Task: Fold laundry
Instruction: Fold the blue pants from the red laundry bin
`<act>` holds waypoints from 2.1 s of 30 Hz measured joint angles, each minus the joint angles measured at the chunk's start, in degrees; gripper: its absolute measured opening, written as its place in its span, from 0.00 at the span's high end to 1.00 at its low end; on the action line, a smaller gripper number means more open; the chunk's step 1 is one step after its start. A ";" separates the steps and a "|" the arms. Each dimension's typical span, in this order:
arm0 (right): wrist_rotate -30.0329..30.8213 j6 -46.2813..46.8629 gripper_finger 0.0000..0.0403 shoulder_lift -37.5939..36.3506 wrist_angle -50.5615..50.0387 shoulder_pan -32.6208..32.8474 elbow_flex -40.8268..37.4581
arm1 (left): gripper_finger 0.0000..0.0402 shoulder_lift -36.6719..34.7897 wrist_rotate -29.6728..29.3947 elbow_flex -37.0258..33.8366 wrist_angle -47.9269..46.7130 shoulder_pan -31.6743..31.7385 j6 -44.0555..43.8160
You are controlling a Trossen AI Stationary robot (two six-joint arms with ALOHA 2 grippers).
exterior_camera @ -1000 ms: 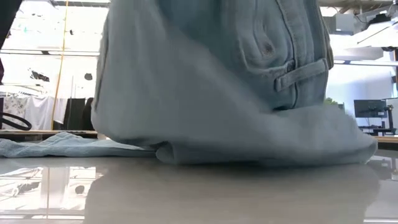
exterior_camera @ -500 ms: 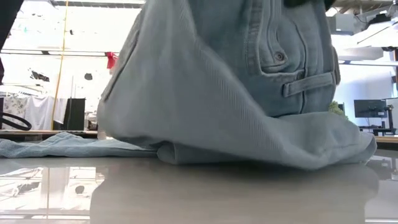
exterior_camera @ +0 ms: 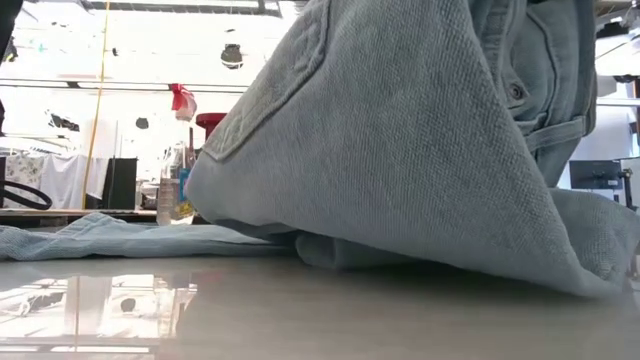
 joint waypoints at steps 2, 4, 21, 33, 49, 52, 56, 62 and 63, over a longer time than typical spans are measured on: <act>-0.04 0.08 0.93 0.02 0.02 0.04 0.00 | 0.74 0.06 -5.62 0.00 3.58 0.11 0.14; -0.09 0.19 0.93 0.02 0.24 0.04 -0.02 | 0.65 0.07 -9.82 0.03 8.50 0.96 -1.61; -6.97 -3.13 0.93 0.07 3.83 -3.72 -0.07 | 0.38 5.86 10.68 1.20 20.48 16.42 -0.29; -9.31 -4.39 0.93 0.07 6.38 -5.81 -0.02 | 0.38 10.80 16.19 2.65 10.94 16.50 3.96; -9.57 -16.79 0.93 -1.86 6.71 -11.35 1.18 | 1.00 2.71 22.85 2.73 -9.82 15.23 1.25; -9.55 -23.71 0.93 -3.74 7.07 -13.47 3.74 | 1.00 -3.25 21.48 2.73 -11.79 15.16 -1.10; -12.37 -37.09 0.93 -5.25 10.61 -17.13 8.45 | 1.00 -11.06 18.16 2.73 -12.53 14.71 -5.69; -24.37 -63.52 0.93 -3.60 12.03 -22.98 18.66 | 1.00 -20.68 11.38 2.73 -14.34 11.41 -14.16; -25.98 -67.08 0.93 -3.22 11.62 -23.65 20.54 | 1.00 -22.05 9.52 2.43 -14.95 10.49 -15.74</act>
